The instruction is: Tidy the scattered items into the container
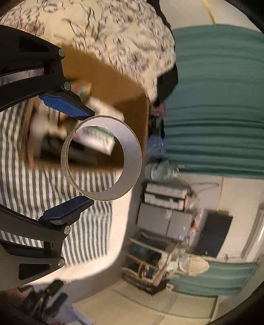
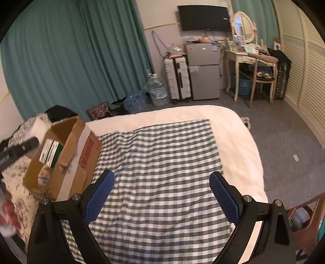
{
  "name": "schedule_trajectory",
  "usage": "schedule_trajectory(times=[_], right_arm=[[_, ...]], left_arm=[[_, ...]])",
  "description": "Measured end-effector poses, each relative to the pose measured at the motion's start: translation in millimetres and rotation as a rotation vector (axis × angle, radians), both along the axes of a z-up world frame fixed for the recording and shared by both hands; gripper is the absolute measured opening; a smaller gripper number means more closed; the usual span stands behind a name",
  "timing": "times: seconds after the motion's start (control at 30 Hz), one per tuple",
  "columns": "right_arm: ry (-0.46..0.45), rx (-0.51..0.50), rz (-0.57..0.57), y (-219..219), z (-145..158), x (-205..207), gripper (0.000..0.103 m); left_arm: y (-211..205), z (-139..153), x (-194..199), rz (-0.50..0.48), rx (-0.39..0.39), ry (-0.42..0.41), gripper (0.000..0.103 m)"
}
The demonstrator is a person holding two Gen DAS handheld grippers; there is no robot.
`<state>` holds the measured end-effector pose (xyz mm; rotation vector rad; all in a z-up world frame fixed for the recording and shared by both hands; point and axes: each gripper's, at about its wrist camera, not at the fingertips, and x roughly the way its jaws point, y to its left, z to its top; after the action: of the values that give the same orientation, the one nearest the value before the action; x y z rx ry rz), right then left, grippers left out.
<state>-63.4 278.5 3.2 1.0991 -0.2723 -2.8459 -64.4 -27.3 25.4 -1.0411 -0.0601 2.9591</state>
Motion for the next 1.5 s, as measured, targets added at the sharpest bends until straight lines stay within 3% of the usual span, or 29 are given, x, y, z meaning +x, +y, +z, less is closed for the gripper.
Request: schedule_trajectory(times=[0.17,0.2,0.27,0.37,0.5,0.7,1.0,1.5], right_arm=[[-0.002,0.025,0.082,-43,-7,-1,0.095],[-0.002,0.040,0.101,-55,-8,-1,0.095],[-0.001,0.075,0.111,-72,-5,-3,0.095],[0.019,0.091,0.096,-90,4,-5,0.096],[0.031,0.040,0.041,-95,13,1,0.099],[0.035,0.047,-0.035,-88,17,10,0.103],[0.023,0.003,-0.041,-72,4,6,0.103],[0.006,0.057,-0.010,-79,-6,3,0.103]], left_arm=[[-24,-25,3,0.011,-0.004,0.010,0.084],[-25,-26,6,0.005,-0.006,0.013,0.094],[-27,-27,8,0.004,-0.010,0.020,0.102],[-30,-25,15,-0.001,0.018,0.029,0.103],[-35,-25,29,0.024,0.039,0.010,0.103],[-26,-20,40,0.023,0.016,0.029,0.103],[-3,-29,40,0.002,-0.045,0.028,0.103],[-3,-39,31,0.047,-0.060,-0.012,0.103]])
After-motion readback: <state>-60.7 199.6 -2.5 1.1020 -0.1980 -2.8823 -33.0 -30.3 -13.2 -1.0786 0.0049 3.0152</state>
